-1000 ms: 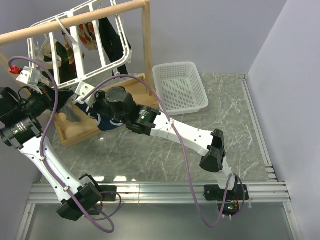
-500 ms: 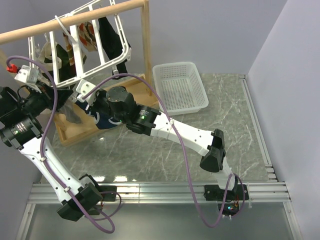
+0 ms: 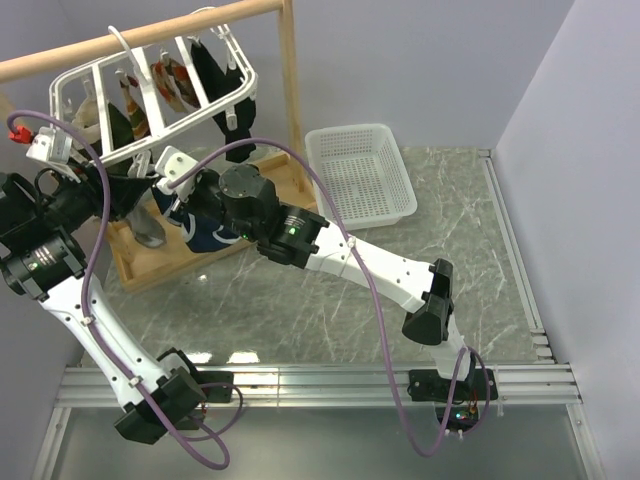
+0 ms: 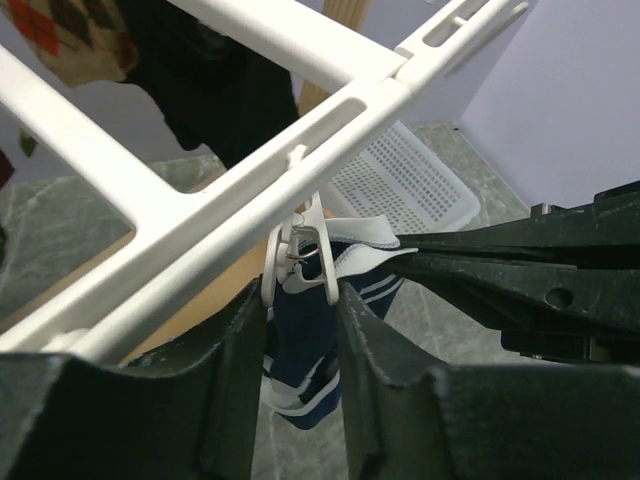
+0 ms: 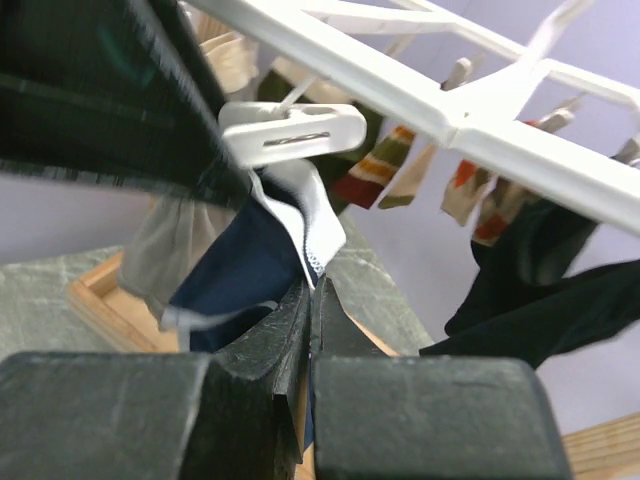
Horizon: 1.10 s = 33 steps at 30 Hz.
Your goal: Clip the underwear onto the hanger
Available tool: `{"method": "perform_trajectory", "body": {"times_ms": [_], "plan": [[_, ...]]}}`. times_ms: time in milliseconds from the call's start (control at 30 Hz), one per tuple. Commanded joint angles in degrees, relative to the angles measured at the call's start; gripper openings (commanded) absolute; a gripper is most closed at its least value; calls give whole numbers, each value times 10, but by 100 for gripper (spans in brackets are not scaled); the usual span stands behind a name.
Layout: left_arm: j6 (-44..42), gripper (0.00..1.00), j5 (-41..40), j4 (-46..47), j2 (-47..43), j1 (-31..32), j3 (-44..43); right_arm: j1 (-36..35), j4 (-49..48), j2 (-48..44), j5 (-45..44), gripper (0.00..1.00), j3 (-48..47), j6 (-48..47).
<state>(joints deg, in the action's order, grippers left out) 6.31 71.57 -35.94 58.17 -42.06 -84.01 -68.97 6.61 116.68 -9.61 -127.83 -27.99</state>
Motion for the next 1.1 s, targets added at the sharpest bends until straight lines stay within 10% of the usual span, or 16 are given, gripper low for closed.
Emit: {"method": "perform_trajectory", "body": {"times_ms": [0, 433, 567, 1067], "plan": [[22, 39, 20, -20, -14, 3, -12, -4, -31, -36, -4, 0, -34, -1], [173, 83, 141, 114, -22, -69, 7, -6, -39, -33, -5, 0, -25, -8], [324, 82, 165, 264, -34, -109, 58, -4, -41, -36, -4, 0, -15, -7], [242, 61, 129, 178, -31, -157, 10, 3, -51, -55, 6, 0, 42, 7]]}}
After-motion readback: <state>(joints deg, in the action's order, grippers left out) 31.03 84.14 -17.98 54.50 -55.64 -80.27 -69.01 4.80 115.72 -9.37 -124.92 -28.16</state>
